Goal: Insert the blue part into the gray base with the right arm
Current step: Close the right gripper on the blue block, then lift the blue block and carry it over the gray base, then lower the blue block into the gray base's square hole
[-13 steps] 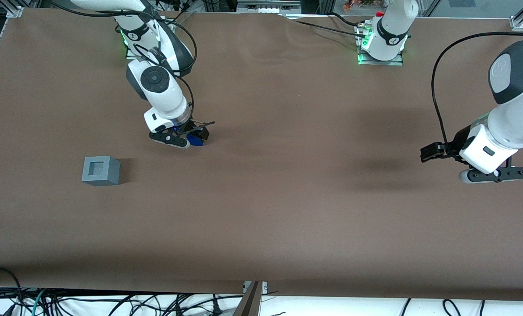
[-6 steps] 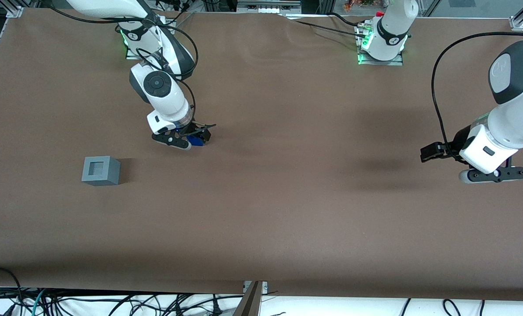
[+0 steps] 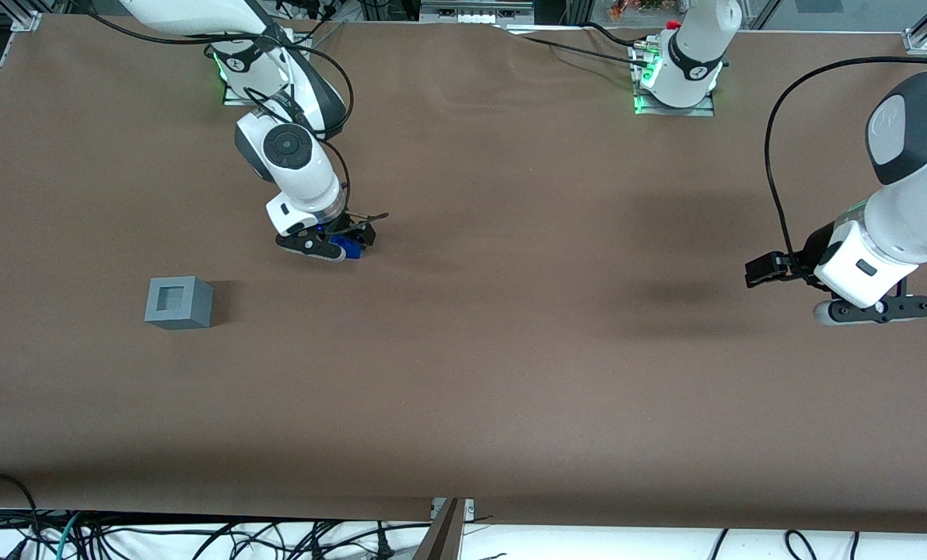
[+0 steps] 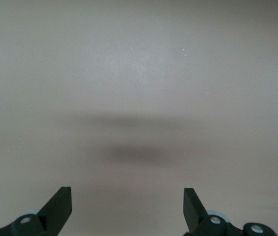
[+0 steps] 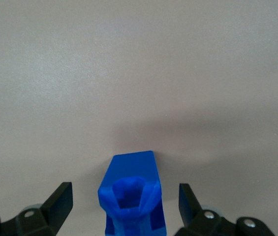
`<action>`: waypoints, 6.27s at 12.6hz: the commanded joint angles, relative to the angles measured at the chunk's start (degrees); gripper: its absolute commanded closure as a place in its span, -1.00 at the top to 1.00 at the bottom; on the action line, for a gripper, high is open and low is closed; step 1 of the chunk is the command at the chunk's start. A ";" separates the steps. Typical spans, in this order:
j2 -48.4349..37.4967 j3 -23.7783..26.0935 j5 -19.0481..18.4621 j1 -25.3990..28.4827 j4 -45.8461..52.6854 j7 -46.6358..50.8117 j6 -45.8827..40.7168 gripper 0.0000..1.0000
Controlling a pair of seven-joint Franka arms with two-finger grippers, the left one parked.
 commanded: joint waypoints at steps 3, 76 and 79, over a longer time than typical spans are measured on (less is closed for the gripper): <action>0.34 0.13 -2.10 0.00 -1.35 1.18 2.26 0.78; 2.10 -30.55 15.22 -4.31 18.16 -65.36 -14.97 -0.13; 2.45 -30.46 15.30 -4.31 18.16 -65.36 -14.88 -0.13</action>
